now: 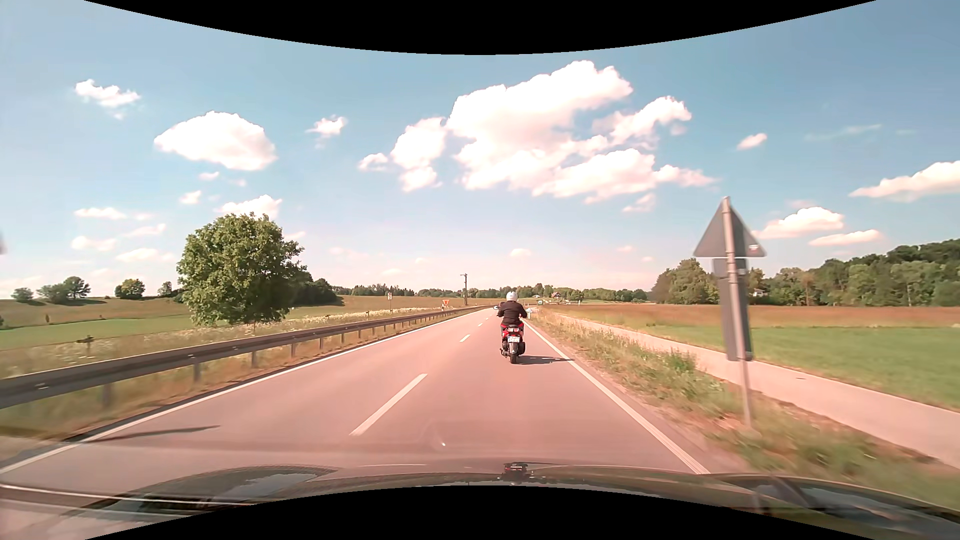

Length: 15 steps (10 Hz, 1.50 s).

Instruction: Follow the waypoints while adhering to traffic rules and regulations

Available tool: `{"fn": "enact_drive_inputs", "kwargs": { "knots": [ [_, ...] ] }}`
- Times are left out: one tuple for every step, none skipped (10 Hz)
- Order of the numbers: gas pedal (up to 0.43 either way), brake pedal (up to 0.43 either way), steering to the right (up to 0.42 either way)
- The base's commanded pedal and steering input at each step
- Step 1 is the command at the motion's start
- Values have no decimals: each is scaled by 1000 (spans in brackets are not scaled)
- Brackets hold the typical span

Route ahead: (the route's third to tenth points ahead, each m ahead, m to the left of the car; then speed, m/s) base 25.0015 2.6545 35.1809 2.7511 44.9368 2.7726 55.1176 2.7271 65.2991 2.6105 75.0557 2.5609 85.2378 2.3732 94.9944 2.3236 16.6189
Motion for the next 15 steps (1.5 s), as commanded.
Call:
{"fn": "enact_drive_inputs", "kwargs": {
  "knots": [
    [248, 12, 0],
    [248, 12, 0],
    [248, 12, 0],
    [248, 12, 0],
    [248, 12, 0],
    [248, 12, 0],
    [248, 12, 0],
    [248, 12, 0],
    [248, 12, 0],
    [248, 12, 0],
    [240, 12, 0],
    [228, 12, 0],
    [220, 12, 0],
    [209, 12, 0],
    [197, 6, 0]
  ]
}}
